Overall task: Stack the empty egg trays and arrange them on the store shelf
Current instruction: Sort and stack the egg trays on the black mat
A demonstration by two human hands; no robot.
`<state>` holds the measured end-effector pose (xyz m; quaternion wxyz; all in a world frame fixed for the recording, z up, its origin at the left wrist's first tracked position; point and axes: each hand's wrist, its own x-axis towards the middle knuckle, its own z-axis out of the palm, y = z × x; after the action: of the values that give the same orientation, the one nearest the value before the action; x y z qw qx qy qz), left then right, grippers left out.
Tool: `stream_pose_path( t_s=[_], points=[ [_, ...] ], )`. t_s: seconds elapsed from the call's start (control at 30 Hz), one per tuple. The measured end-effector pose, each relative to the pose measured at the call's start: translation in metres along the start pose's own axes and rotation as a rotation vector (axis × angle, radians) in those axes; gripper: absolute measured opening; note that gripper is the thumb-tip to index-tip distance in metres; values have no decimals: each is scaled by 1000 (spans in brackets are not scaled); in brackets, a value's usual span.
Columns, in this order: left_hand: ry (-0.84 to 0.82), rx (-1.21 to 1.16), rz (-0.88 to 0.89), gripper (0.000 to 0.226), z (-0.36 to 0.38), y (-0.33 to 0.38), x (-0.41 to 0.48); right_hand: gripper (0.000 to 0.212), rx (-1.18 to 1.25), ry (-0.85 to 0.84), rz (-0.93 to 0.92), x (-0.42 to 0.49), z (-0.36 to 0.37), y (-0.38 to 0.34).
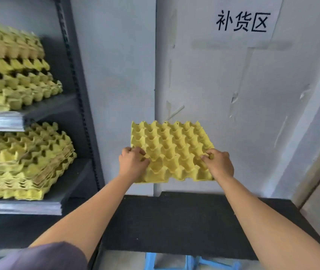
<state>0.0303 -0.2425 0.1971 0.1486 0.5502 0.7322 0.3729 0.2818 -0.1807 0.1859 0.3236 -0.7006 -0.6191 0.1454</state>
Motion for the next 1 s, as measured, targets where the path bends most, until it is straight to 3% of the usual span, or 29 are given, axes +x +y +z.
stream_pose_path(
  t_s=[0.33,0.8,1.0],
  points=[
    [155,28,-153,34,-135,-104,-51,29,60,-127,-190,-77,66,-131],
    [258,67,-408,33,-313,-287,-150,28,41,-330,-369,-255,195,-292],
    [325,97,-525,31,-376,-336,-165,35,64,-438,-485,-297,239,-359]
  ],
)
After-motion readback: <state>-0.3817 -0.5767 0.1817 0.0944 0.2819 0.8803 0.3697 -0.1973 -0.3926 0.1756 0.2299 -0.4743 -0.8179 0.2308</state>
